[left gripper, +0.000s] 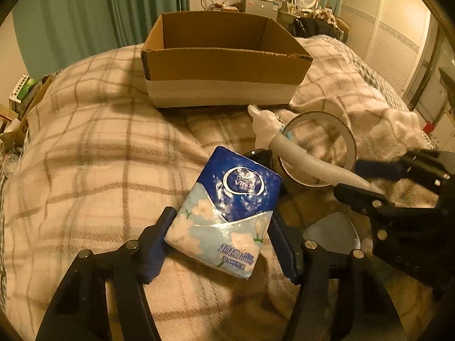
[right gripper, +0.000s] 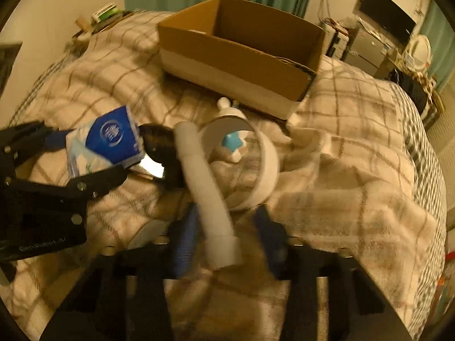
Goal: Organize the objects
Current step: 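Reach the left tool to the blue tissue pack and the right tool to the white tube, then grasp the tissue pack with the left tool while the right tool grasps the white tube, drop both into box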
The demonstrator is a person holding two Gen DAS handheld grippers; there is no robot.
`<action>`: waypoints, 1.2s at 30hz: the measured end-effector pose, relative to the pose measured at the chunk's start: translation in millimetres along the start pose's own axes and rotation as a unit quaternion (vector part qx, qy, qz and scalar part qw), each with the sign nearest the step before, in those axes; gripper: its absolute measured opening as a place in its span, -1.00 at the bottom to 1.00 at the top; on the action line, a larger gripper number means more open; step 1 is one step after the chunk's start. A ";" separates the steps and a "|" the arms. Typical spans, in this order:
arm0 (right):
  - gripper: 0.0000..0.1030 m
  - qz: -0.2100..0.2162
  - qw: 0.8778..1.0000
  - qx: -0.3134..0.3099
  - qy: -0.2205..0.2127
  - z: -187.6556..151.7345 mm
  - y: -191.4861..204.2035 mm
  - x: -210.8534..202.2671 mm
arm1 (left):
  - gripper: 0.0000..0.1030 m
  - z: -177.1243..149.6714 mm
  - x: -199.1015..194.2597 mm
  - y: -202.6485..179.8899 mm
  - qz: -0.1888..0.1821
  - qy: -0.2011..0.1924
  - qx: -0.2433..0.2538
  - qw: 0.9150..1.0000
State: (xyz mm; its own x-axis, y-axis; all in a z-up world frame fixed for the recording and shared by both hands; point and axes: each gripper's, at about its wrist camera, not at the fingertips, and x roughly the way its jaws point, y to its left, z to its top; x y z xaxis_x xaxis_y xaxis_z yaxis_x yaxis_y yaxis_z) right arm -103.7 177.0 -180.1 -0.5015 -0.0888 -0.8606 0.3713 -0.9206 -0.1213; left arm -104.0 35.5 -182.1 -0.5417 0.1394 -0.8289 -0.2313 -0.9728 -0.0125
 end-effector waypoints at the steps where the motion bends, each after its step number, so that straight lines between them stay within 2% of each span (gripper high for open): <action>1: -0.52 -0.006 1.000 -0.005 -0.001 -0.6 2.7 -0.3 | 0.26 -0.3 -2.4 -0.8 0.000 -0.002 -0.001 1.000; 3: -0.68 -0.018 1.000 -0.017 -0.005 -2.6 10.0 -4.6 | 0.25 -2.1 -8.6 -1.6 -0.003 -0.008 -0.003 1.000; 10: -0.71 -0.010 0.999 -0.021 -0.024 -7.1 16.5 -32.5 | 0.24 -5.3 -33.2 0.1 0.006 -0.025 -0.015 1.000; 13: -0.71 0.015 0.999 -0.005 -0.029 -8.8 13.1 -47.3 | 0.24 -5.8 -41.7 2.0 0.000 -0.023 -0.024 0.999; 20: -0.72 0.021 0.997 -0.012 -0.076 0.4 18.6 -97.3 | 0.24 4.2 -76.4 2.8 -0.001 -0.052 -0.027 0.998; 24: -0.72 0.012 0.993 -0.019 -0.116 17.0 15.3 -132.0 | 0.24 29.2 -104.3 6.5 -0.007 -0.087 -0.034 0.996; 29: -0.72 -0.003 0.986 -0.021 -0.163 50.4 2.7 -169.0 | 0.24 76.7 -132.9 11.8 -0.002 -0.132 -0.028 0.991; 31: -0.72 0.005 0.984 -0.024 -0.179 69.1 -5.1 -180.3 | 0.24 97.7 -139.7 15.8 -0.022 -0.134 -0.030 0.990; 33: -0.72 0.002 0.981 -0.028 -0.192 90.7 -12.6 -188.7 | 0.24 124.8 -146.9 25.6 -0.061 -0.135 -0.044 0.988; 36: -0.72 -0.006 0.978 -0.029 -0.207 126.1 -26.2 -197.1 | 0.24 164.9 -153.1 32.8 -0.057 -0.145 -0.033 0.987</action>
State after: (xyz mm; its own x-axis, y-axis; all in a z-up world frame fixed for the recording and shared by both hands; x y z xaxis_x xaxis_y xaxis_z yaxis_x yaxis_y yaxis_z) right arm -113.1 170.6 55.1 -0.7748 -0.2352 -0.5869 0.4010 -0.9004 -0.1686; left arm -161.9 12.8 36.6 -0.7263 0.2864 -0.6248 -0.2558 -0.9564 -0.1409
